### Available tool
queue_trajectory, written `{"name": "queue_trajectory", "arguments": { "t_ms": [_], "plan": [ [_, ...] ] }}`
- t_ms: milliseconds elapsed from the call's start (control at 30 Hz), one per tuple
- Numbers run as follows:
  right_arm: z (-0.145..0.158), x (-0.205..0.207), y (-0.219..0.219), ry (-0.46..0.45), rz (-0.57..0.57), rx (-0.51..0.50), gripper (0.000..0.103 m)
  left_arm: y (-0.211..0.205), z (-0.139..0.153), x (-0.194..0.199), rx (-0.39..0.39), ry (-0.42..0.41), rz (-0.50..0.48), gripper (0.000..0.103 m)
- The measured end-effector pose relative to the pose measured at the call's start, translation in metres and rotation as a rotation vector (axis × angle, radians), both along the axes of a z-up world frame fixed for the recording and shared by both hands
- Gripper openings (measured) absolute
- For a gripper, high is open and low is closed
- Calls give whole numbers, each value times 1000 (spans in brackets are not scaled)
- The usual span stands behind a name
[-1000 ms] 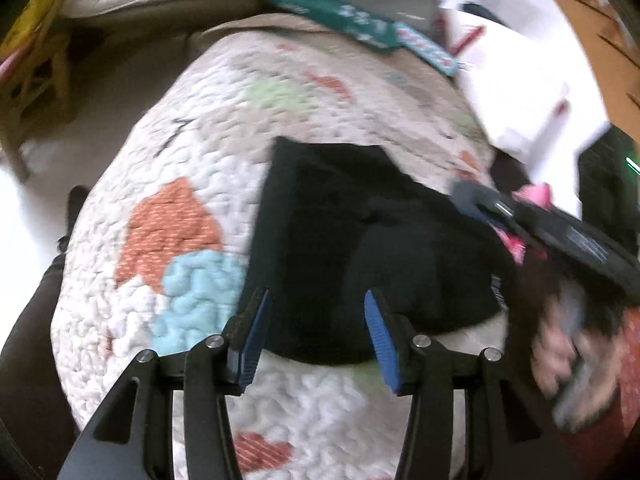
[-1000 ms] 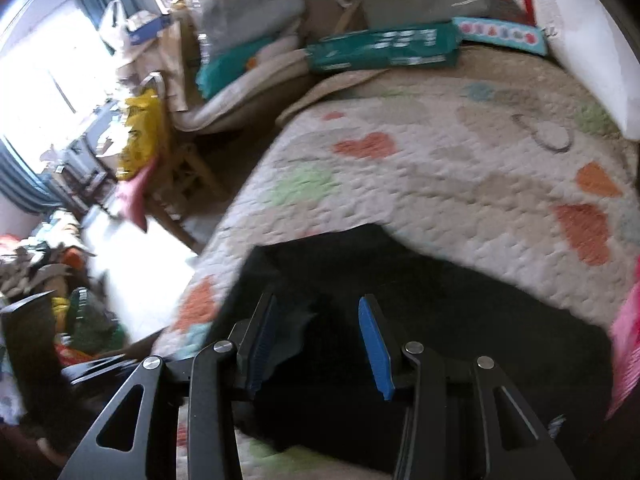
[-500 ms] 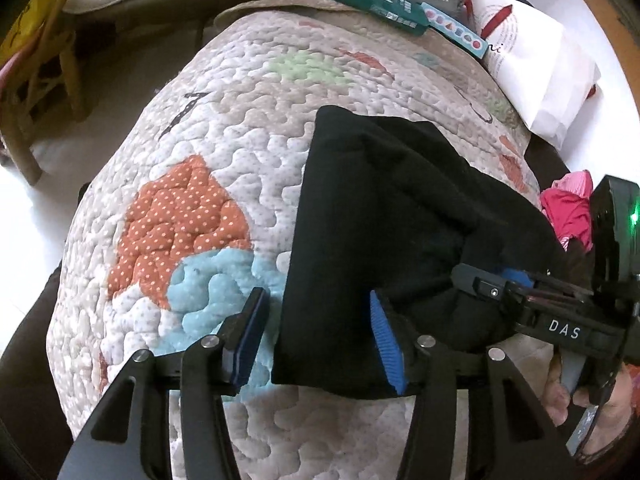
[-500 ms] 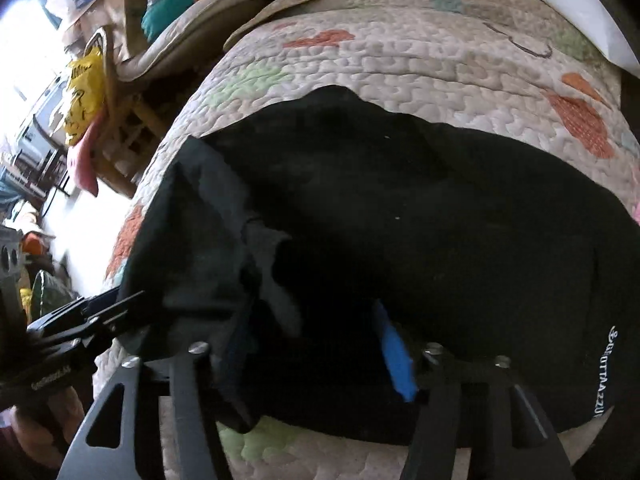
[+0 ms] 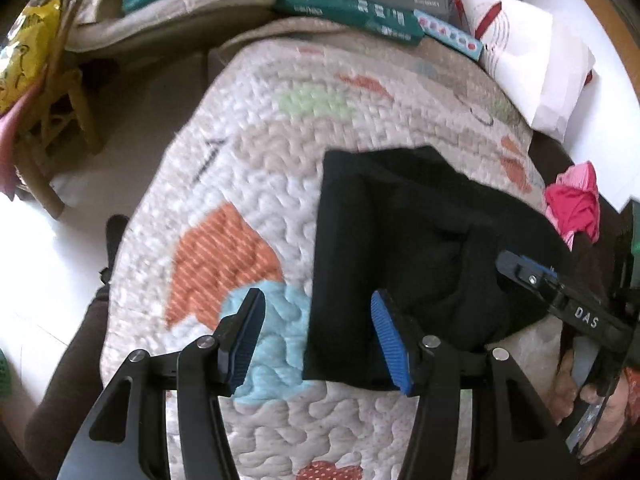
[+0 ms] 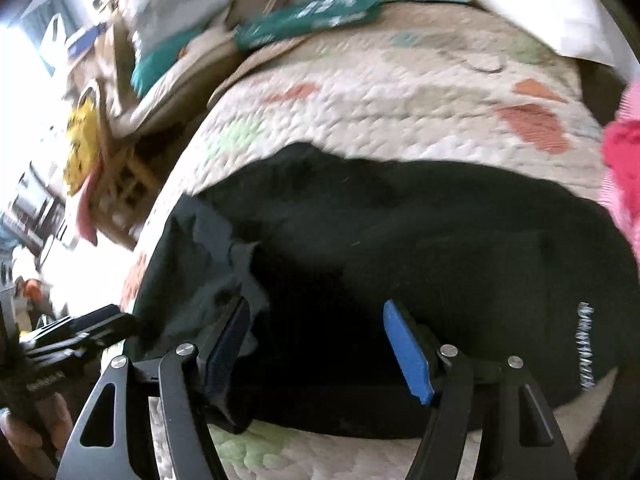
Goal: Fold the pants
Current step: 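Move both open grippers back over the folded black pants, then grasp the folded black pants with the left gripper and lift them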
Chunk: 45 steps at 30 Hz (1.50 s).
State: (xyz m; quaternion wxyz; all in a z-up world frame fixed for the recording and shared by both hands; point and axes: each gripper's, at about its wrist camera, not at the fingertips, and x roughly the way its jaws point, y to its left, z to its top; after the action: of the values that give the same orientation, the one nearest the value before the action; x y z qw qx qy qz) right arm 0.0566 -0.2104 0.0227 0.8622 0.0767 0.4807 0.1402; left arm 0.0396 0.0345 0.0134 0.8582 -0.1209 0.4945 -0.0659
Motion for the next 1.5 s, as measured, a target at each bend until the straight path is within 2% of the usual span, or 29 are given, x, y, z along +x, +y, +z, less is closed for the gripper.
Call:
{"name": "queue_trajectory", "arguments": {
  "t_ms": [133,200,300,367,433,500,533,600,700,833,967,1133,1367,1500],
  "plan": [
    [6,-2,-10,-10,-29,51,74,5,6,11,2,-5,26,55],
    [10,0,-8,-5,-9,95,74,6,5,19,1,7,40,55],
    [14,2,3,-13,18,92,73,9,10,25,-35,11,57,55],
    [12,4,11,-7,50,102,72,6,14,24,-27,-4,49,55],
    [2,4,14,17,41,34,72,2,19,23,-5,-15,35,55],
    [-13,6,13,47,-15,-85,72,-3,24,24,-2,-15,20,55],
    [-18,3,7,57,-59,-108,72,-6,28,26,-7,-19,3,55],
    [-12,-10,-9,39,-137,-90,72,-19,38,31,-11,-34,-46,55],
    [5,-46,-42,-22,-291,6,72,-50,54,46,-14,-57,-141,55],
    [10,-82,-86,-68,-534,9,72,-122,74,73,-38,-77,-335,55],
    [7,-86,-124,-63,-712,31,70,-198,78,92,-44,-74,-510,55],
    [-1,-74,-124,-78,-718,49,70,-290,52,113,-3,-27,-686,55],
    [-24,-63,-140,-47,-764,128,69,-354,2,148,-17,98,-761,55],
    [-27,-59,-145,-65,-783,172,69,-381,-19,156,32,138,-807,55]
  ]
}}
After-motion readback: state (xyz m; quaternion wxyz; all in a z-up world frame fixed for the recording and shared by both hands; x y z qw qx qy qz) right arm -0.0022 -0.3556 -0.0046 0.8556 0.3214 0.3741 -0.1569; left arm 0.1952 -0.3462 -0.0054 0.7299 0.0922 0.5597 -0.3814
